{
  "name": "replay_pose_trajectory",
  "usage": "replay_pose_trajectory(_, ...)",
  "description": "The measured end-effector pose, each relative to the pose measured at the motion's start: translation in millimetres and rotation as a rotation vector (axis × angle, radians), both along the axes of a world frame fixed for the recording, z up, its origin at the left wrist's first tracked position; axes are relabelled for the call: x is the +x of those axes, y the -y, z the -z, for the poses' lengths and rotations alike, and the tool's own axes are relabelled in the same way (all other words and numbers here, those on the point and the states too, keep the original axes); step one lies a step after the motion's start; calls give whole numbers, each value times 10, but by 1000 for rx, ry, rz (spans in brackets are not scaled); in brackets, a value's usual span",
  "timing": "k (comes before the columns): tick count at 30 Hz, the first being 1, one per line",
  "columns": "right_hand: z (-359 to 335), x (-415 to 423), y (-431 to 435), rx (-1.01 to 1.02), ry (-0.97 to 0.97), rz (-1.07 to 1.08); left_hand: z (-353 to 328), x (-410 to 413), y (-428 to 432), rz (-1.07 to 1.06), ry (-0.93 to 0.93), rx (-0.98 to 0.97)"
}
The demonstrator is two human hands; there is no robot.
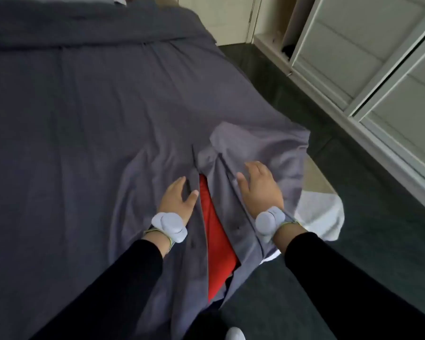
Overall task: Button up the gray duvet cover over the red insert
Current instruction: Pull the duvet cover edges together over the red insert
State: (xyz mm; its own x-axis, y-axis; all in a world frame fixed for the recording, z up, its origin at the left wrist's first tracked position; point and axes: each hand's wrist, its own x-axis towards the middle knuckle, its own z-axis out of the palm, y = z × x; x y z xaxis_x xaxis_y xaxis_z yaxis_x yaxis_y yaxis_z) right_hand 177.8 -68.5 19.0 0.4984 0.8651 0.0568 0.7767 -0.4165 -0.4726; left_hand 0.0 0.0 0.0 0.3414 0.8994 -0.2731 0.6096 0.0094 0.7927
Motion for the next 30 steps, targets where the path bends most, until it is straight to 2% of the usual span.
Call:
replay_pose_trajectory(4,708,-67,-131,12,5,-36,677,205,-33,39,-28,51)
replay_pose_trajectory(8,1264,-101,-237,1,0,-60,1172,395,20,3,40,67)
replay_pose_trajectory(10,1530,-104,-240,-1,60,-83,1414,416,46,-39,79,132)
replay_pose_trajectory(15,1779,-108,-180,182,118,-47,1647,373,117,-79,186,295)
replay_pose_trajectory(18,1736,-85,-161,207,117,-69,1604,363,116,-114,232,319)
replay_pose_trajectory(24,1562,-176,40,216,127,-83,1451,190,209,-232,279,211)
replay_pose_trajectory(30,1469,-461,418,-16,279,8,1036,-4,273,-160,214,-67)
